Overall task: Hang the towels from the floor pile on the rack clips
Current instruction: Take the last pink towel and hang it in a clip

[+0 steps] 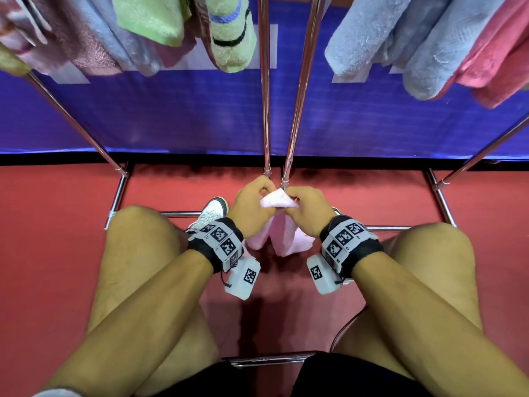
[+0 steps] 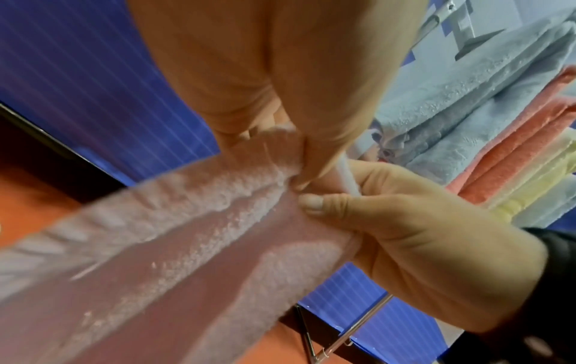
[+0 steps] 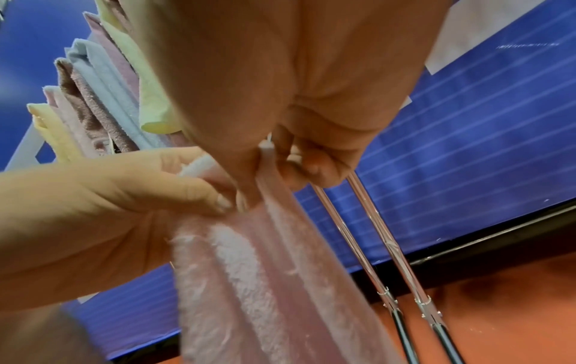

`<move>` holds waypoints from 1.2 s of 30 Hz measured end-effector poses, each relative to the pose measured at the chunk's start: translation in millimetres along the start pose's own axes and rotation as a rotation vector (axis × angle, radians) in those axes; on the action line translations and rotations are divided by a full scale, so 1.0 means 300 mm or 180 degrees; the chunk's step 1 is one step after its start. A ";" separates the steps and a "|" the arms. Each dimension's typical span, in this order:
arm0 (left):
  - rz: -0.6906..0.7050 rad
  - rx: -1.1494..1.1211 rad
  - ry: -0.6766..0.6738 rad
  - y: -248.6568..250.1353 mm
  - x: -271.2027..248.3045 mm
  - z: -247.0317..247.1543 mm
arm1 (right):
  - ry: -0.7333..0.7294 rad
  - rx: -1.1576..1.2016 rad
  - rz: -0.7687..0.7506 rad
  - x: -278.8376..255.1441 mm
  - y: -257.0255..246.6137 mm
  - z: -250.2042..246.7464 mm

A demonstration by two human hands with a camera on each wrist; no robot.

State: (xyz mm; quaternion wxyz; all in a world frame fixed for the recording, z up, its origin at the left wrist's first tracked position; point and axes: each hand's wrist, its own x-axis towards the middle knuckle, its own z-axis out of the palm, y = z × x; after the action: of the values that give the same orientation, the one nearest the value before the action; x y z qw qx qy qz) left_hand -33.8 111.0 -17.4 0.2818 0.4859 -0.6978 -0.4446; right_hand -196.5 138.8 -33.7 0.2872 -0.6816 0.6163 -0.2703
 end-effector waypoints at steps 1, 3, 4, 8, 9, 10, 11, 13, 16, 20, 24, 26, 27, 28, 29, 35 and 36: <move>0.0015 0.0163 -0.0085 -0.006 0.002 -0.007 | 0.0052 0.0046 -0.0006 -0.003 -0.002 -0.006; -0.0032 0.0617 -0.0433 -0.036 0.010 -0.013 | 0.0116 0.0216 -0.0075 -0.009 -0.010 -0.015; -0.0140 0.0904 -0.0659 -0.052 0.016 -0.016 | 0.0149 0.0290 -0.0116 -0.013 -0.017 -0.019; -0.0391 0.1142 -0.1015 -0.065 0.026 -0.013 | 0.0505 0.0656 0.0069 -0.016 -0.020 -0.044; -0.0317 0.1027 -0.0965 -0.063 0.027 -0.015 | 0.0603 0.0733 0.0127 -0.012 -0.015 -0.050; -0.0234 0.0861 -0.0891 -0.060 0.028 -0.015 | 0.0630 0.0779 0.0177 -0.008 -0.013 -0.054; -0.0162 0.0657 -0.0813 -0.055 0.026 -0.016 | 0.0560 0.0813 0.0211 -0.007 -0.015 -0.056; -0.0063 0.0335 -0.0726 -0.049 0.024 -0.017 | 0.0277 0.0753 0.0240 -0.009 -0.017 -0.047; -0.0065 0.0501 -0.0639 -0.051 0.018 -0.025 | 0.0389 0.0547 0.0165 -0.010 -0.014 -0.039; -0.0156 0.0824 -0.0439 -0.081 0.032 -0.043 | 0.1087 0.0639 0.0192 0.002 0.016 -0.086; -0.0445 0.1106 -0.0427 -0.125 0.038 -0.077 | 0.1287 0.0425 0.0380 -0.005 0.043 -0.097; -0.0616 0.1237 -0.0301 -0.148 0.035 -0.101 | 0.1450 0.0395 0.0560 -0.008 0.062 -0.109; -0.0694 0.1257 -0.0240 -0.158 0.034 -0.111 | 0.1521 0.0344 0.0643 -0.010 0.072 -0.118; -0.0758 0.1242 -0.0168 -0.166 0.033 -0.120 | 0.1579 0.0292 0.0714 -0.013 0.083 -0.127; -0.0812 0.1225 -0.0087 -0.174 0.032 -0.129 | 0.1621 0.0249 0.0769 -0.015 0.093 -0.135; -0.1218 0.1269 0.0427 -0.215 0.026 -0.196 | 0.1848 0.0082 0.1248 -0.025 0.146 -0.173; -0.1225 0.1235 0.0543 -0.212 0.025 -0.201 | 0.1870 0.0065 0.1314 -0.027 0.151 -0.178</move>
State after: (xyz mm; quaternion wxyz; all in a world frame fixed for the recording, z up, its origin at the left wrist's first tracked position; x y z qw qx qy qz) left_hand 40.4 74.8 -47.9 0.1516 0.6899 -0.6385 -0.3057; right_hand -266.9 140.3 -30.0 0.1532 -0.4330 0.7945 -0.3971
